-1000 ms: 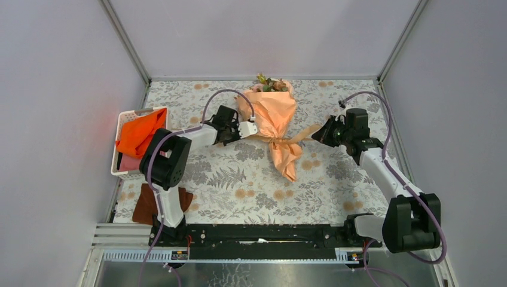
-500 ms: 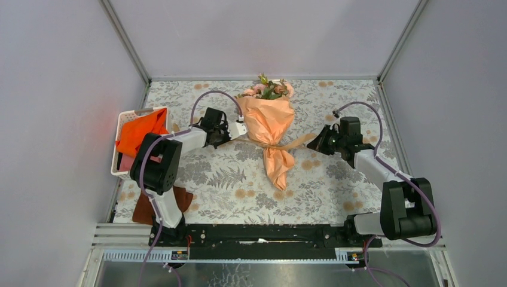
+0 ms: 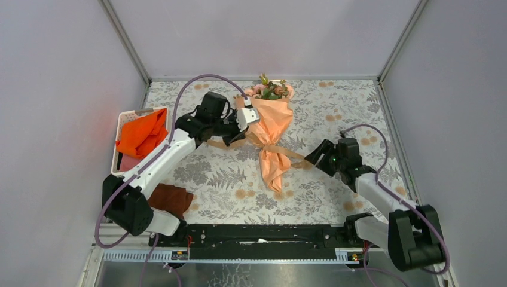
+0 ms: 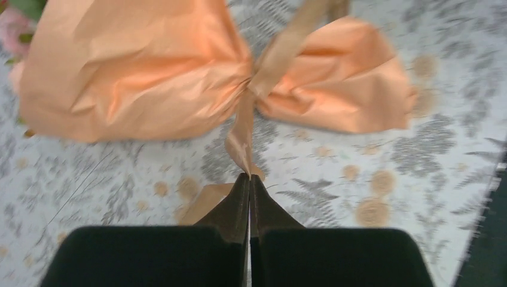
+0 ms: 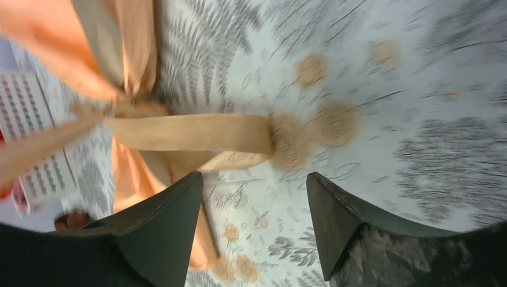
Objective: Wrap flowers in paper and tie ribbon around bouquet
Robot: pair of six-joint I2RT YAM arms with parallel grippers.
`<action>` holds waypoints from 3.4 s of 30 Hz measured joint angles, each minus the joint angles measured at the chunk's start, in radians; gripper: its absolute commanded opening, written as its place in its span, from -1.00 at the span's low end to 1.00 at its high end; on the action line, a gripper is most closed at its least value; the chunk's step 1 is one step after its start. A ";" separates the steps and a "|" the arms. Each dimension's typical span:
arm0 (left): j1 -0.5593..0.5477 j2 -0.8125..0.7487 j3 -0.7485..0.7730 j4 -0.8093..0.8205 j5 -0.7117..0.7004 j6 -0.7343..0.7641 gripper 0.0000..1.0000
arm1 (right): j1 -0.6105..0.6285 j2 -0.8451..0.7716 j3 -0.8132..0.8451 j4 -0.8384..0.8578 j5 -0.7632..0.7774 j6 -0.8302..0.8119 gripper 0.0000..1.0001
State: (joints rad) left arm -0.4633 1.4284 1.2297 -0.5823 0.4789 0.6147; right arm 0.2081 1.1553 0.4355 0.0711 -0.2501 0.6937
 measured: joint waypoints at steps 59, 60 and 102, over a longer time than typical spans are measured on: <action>0.010 -0.003 -0.315 0.345 0.370 -0.004 -1.00 | 0.311 0.579 0.215 0.989 -0.583 -0.779 0.42; 0.017 0.000 -0.321 0.359 0.380 0.005 -1.00 | 0.314 0.579 0.226 0.990 -0.584 -0.790 0.42; 0.024 0.204 -0.559 1.104 0.211 -0.338 0.40 | 0.349 0.442 0.354 0.574 -0.394 -0.619 -1.00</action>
State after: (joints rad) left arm -0.4397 1.6329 0.6708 0.5220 0.6895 0.2771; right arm 0.5575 1.5974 0.7898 0.6453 -0.6437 0.0746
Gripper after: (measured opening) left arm 0.718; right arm 0.011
